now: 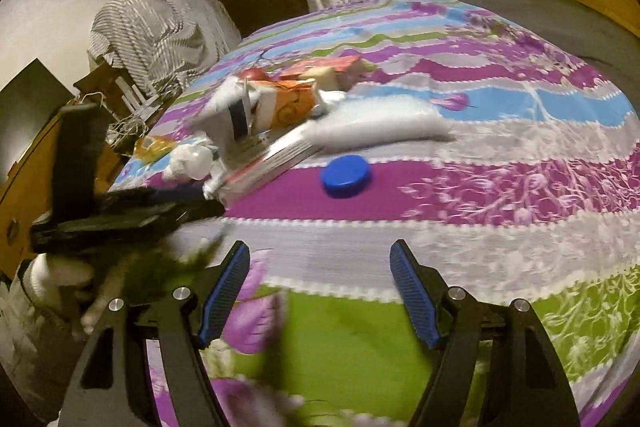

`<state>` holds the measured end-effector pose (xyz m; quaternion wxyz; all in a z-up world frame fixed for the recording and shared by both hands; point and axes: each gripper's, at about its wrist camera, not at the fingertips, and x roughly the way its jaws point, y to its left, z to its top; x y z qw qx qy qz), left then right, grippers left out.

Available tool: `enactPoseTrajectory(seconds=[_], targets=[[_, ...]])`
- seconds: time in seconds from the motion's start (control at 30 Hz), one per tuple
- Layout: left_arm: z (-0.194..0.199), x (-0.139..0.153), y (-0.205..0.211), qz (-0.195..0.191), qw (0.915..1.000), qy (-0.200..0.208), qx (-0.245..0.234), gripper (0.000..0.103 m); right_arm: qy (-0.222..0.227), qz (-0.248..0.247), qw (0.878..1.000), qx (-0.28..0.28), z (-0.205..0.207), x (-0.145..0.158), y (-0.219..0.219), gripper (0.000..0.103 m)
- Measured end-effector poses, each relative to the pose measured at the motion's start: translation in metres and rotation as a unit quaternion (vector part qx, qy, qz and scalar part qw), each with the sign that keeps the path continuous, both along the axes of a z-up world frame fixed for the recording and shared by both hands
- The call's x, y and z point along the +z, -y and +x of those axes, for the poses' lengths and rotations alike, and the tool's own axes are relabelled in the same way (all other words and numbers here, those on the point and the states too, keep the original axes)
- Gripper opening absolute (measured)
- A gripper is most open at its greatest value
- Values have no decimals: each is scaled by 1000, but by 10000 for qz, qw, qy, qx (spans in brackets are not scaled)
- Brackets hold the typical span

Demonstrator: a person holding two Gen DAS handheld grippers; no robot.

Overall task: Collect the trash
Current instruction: 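Move both tools back over the trash on the bed, then grasp the white medicine box with the left tool while the right tool grasps the blue cap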

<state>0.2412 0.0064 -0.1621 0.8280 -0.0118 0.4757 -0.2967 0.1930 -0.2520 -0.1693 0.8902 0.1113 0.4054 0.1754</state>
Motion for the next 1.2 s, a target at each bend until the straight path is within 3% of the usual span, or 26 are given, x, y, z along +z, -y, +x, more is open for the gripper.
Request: enactPoseTrajectory(seconds=[0.1, 0.27, 0.43, 0.7, 0.8, 0.93, 1.07, 1.2], targets=[[-9, 10, 1, -124, 9998, 115, -80, 62, 36, 0, 10000, -45, 4, 0, 12, 74], [2, 12, -6, 140, 9986, 215, 473, 61, 60, -317, 9991, 278, 26, -6, 8, 74], [24, 6, 3, 458, 9967, 261, 615, 62, 4, -796, 9946, 668, 59, -9, -17, 73], [57, -3, 17, 804, 9940, 287, 684, 62, -145, -1327, 9854, 1058, 103, -19, -49, 54], [62, -8, 23, 892, 9939, 251, 600, 62, -128, -1362, 9856, 999, 102, -21, -47, 41], [54, -12, 35, 1047, 9930, 318, 435, 52, -96, -1244, 9877, 939, 87, -19, -33, 41], [41, -10, 36, 1022, 9935, 244, 431, 49, -83, -1107, 9906, 802, 60, -16, -15, 41], [1, -5, 29, 1034, 9940, 171, 300, 49, -89, -1008, 9920, 758, 20, -13, -2, 41]])
